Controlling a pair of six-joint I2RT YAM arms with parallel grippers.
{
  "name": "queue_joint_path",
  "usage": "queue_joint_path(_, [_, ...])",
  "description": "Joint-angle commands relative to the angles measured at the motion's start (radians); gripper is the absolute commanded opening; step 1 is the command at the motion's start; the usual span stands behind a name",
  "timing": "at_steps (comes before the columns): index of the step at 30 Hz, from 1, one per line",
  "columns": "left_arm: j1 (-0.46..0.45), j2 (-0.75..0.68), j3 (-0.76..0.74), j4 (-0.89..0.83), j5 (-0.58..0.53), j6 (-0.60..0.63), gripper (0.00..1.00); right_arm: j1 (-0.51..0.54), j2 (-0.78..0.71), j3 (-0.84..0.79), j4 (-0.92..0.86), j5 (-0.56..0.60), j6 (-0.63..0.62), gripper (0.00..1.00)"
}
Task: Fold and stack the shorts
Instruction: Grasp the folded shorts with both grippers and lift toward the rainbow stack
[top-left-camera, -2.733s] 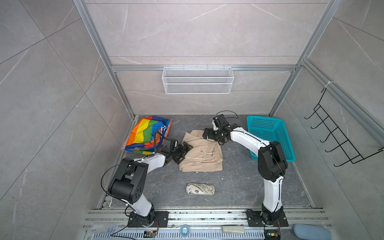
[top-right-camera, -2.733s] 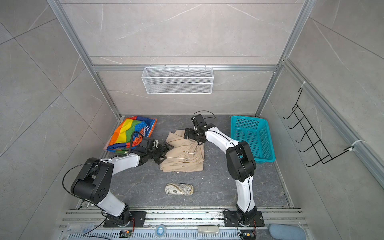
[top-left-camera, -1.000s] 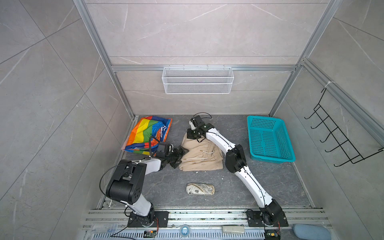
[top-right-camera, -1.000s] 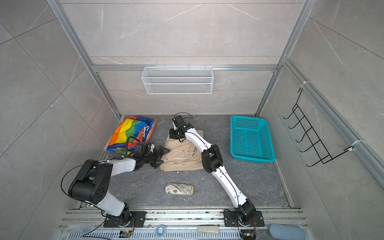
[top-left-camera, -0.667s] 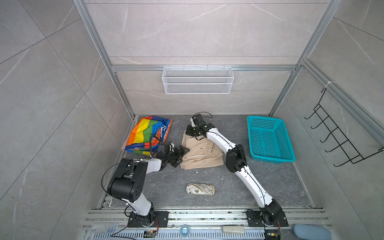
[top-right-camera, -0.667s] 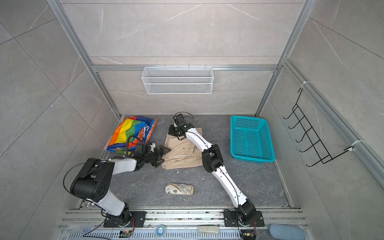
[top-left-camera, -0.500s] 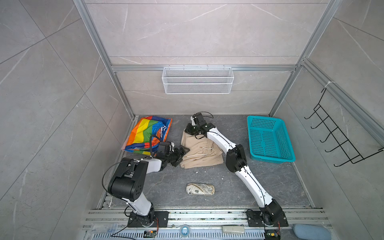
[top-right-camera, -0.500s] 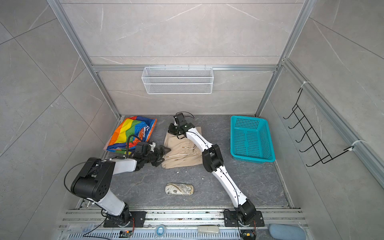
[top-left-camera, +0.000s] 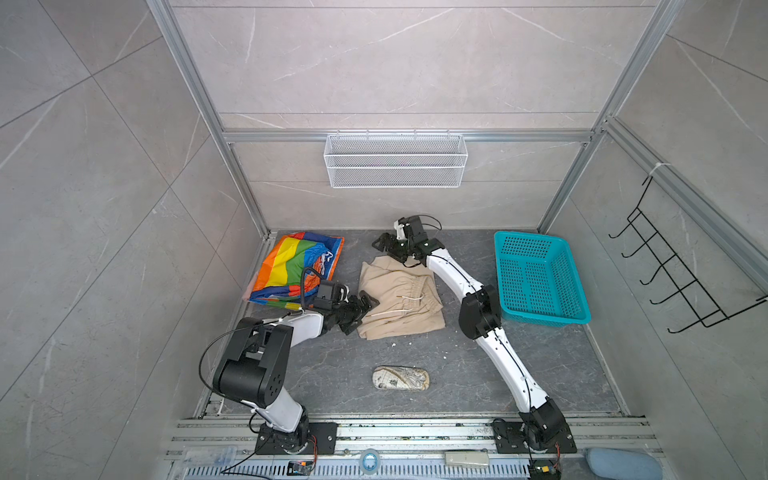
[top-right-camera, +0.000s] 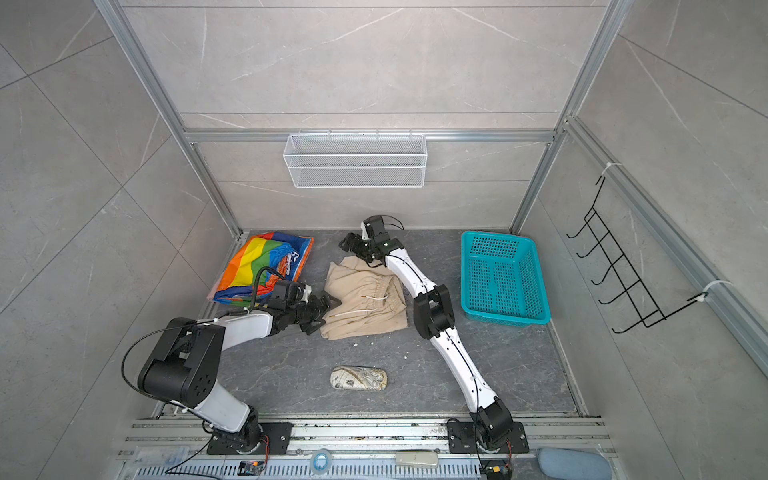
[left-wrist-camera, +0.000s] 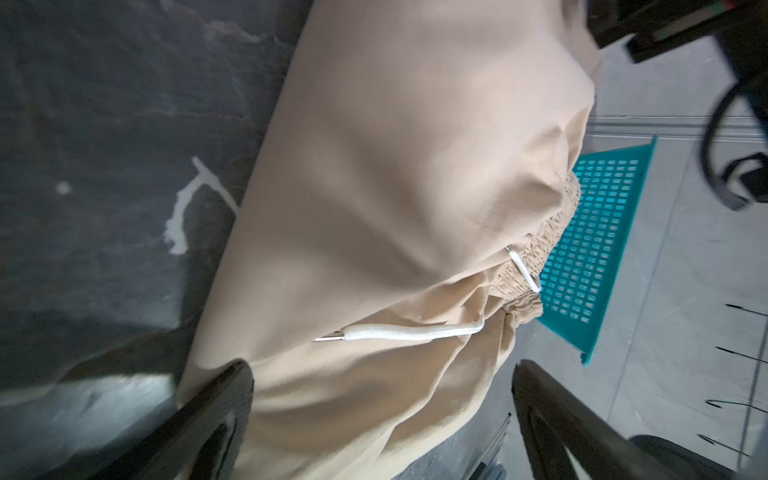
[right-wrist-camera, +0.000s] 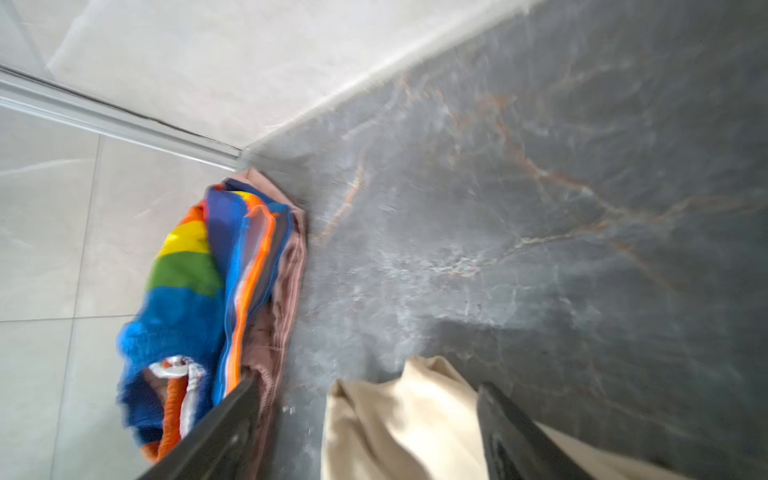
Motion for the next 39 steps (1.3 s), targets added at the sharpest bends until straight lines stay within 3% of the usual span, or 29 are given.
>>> queue_joint_path(1, [0.003,-0.093,0.137,-0.282,-0.110,0.170,1.00,-0.008,-0.224,-0.088,-0.075,-0.040,-0.076,0.98])
queue_joint_path(7, [0.044,-0.033,0.315,-0.500,-0.137,0.320,0.99,-0.027,-0.573,-0.603,-0.072,0.004,-0.223,0.99])
queue_joint_path(14, [0.047,0.125,0.391,-0.530,-0.062,0.369,0.99,-0.040,-0.883,-1.139,0.041,0.013,-0.285,0.99])
queue_joint_path(22, [0.045,0.240,0.417,-0.478,-0.042,0.382,0.99,-0.042,-1.014,-1.455,0.131,-0.030,-0.268,0.99])
queue_joint_path(27, [0.043,0.305,0.441,-0.454,-0.021,0.387,0.94,-0.041,-1.045,-1.563,0.198,-0.052,-0.231,0.99])
queue_joint_path(30, [0.036,0.342,0.461,-0.444,-0.021,0.393,0.83,-0.041,-1.052,-1.599,0.227,-0.061,-0.212,0.99])
queue_joint_path(33, [0.018,0.360,0.474,-0.425,-0.035,0.394,0.65,-0.041,-1.061,-1.615,0.234,-0.059,-0.208,0.99])
queue_joint_path(37, [-0.018,0.387,0.516,-0.443,-0.061,0.407,0.26,-0.042,-1.069,-1.624,0.231,-0.044,-0.209,0.99])
queue_joint_path(39, [-0.029,0.395,0.537,-0.454,-0.072,0.415,0.13,-0.042,-1.068,-1.627,0.232,-0.041,-0.206,0.99])
